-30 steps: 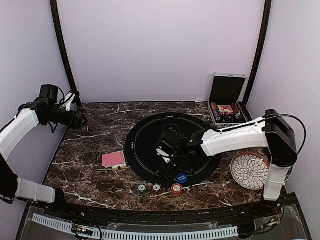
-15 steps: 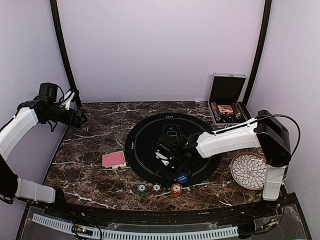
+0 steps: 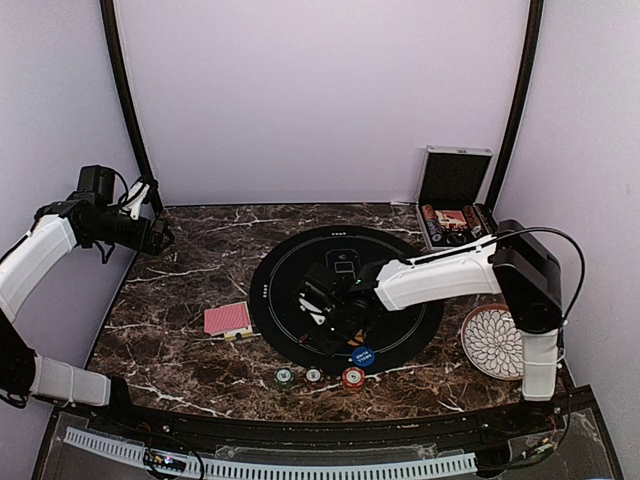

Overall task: Distribute texas hold em gaming equipment
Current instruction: Move the all-in button to the poker table mat.

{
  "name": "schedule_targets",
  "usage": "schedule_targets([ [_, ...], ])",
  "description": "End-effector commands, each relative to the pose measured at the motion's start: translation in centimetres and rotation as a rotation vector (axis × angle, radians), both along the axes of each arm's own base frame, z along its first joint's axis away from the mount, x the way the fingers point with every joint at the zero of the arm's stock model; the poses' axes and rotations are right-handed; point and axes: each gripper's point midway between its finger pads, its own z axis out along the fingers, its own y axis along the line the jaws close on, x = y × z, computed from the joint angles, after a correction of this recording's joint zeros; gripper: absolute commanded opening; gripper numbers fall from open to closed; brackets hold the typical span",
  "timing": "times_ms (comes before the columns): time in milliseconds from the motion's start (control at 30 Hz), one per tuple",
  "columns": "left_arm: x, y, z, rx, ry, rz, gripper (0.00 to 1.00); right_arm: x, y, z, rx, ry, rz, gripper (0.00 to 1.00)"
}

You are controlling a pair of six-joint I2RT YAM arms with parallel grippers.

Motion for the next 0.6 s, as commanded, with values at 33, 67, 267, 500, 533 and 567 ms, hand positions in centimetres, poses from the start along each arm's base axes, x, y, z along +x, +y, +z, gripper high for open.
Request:
schedule_targets([
  [33, -0.1, 0.2, 1.3, 0.0, -0.026, 0.007, 0.99, 3.6, 3.1, -0.3, 0.065, -0.059, -0.025, 0.27],
  [67, -0.2, 0.2, 1.2, 0.0, -0.024, 0.007, 0.99, 4.2, 3.4, -0.3, 0.069, -0.064, -0.028, 0.26],
  [267, -0.2, 0.7, 1.3, 0.027, -0.028, 0.025, 0.99, 7.5, 5.3, -0.3, 0.107, -0.078, -0.048, 0.24],
  [500, -0.1, 0.9, 1.3, 0.031, -0.002, 0.042, 0.99, 11.0, 7.9, -0.6, 0.143, -0.109, -0.054, 0.24],
  [533, -0.1, 1.0, 1.1, 0.031, 0.007, 0.042, 0.99, 11.3, 8.3, -0.6, 0.149, -0.111, -0.053, 0.24],
  [567, -0.1, 1.0, 1.0, 0.032, 0.012, 0.042, 0.99, 11.6, 8.7, -0.7, 0.154, -0.113, -0.052, 0.24],
])
